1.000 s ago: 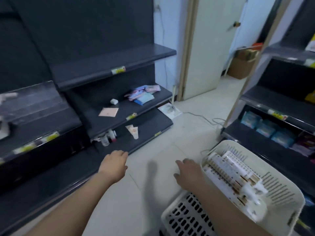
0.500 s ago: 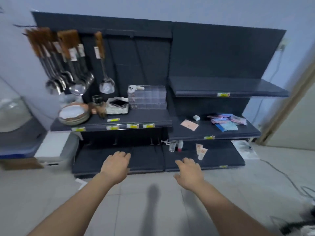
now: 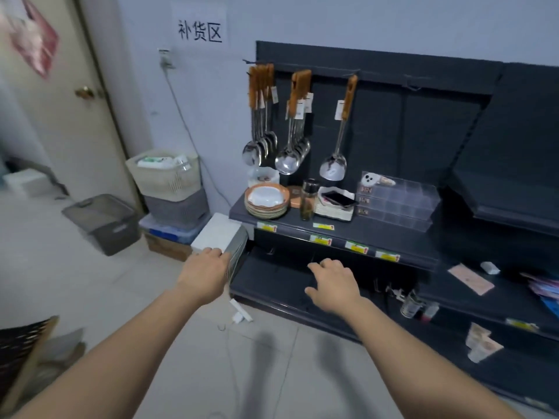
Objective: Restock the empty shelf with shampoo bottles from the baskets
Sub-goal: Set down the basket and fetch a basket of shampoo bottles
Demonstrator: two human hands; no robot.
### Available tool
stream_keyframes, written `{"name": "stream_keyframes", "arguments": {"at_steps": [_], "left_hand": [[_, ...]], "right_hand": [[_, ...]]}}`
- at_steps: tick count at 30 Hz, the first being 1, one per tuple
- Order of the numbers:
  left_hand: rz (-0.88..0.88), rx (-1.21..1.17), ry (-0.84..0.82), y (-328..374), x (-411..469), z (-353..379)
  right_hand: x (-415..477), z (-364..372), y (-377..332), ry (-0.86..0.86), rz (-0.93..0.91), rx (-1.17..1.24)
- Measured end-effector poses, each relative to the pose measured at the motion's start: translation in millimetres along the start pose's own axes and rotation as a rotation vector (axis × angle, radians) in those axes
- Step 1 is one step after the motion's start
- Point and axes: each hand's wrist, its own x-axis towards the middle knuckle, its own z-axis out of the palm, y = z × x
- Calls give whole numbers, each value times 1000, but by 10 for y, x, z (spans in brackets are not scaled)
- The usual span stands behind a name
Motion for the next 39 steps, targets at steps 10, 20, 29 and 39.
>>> {"name": "stream_keyframes", "arguments": {"at_steps": [10,20,29,39], "left_hand": [[-281,-44,-16,-1077,677,117],[-542,-15,-21,-2268,1960,127],[-555,-34,6,-2702,2370,110],[-521,-75,10,-4319,3393,471]], "right_hand": [[1649,-200,-850,-4,-261,-47],[3876,-690,-1736,-25,-519,-112],[4490,-761,-1940,-13,-531,-124],[5979,-799,-3184,-18,-478,-149]]}}
